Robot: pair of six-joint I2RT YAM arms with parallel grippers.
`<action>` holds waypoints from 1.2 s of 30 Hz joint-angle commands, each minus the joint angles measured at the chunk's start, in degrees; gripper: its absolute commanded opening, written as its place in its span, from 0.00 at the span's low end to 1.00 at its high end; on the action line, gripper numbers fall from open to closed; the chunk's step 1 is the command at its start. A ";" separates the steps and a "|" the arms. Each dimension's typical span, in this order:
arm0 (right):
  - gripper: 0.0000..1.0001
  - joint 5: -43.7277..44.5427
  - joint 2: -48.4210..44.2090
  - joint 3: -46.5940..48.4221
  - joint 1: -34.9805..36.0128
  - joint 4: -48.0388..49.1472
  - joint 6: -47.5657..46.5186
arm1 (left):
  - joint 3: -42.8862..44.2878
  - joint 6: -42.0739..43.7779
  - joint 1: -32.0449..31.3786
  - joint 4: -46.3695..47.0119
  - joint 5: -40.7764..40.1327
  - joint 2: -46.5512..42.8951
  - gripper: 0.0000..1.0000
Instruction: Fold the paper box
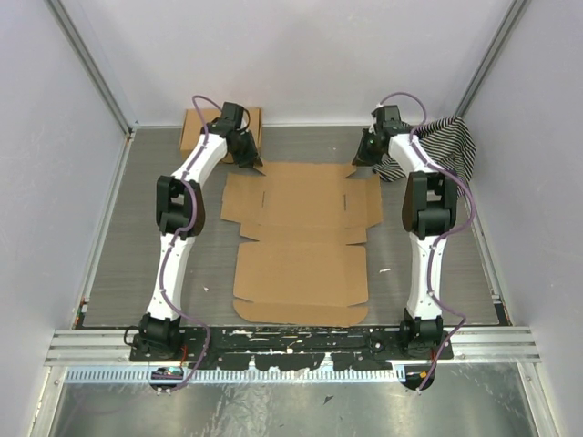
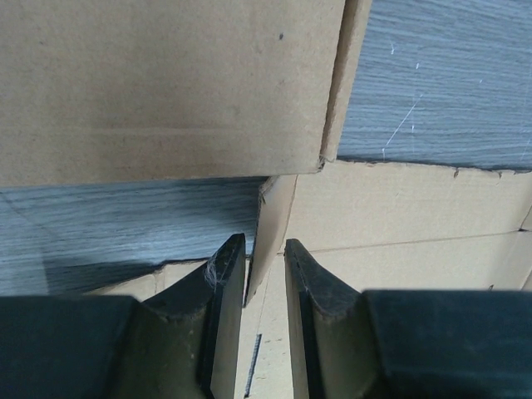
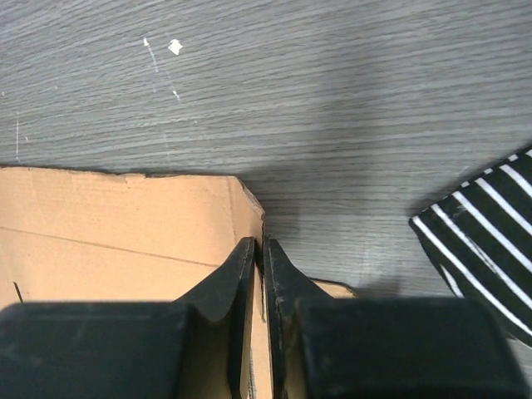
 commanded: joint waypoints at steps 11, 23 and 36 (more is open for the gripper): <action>0.37 3.34 -4.02 3.09 5.90 -2.90 -1.40 | 0.71 2.48 -2.86 -2.81 0.11 -1.57 0.41; 0.42 5.19 -3.97 3.65 7.77 -4.11 -1.97 | 1.21 1.60 -3.69 -2.21 -0.09 -1.67 0.42; 0.43 7.63 -4.80 4.30 8.12 -5.61 -3.26 | 2.30 0.97 -4.51 -2.84 -1.38 -3.27 0.40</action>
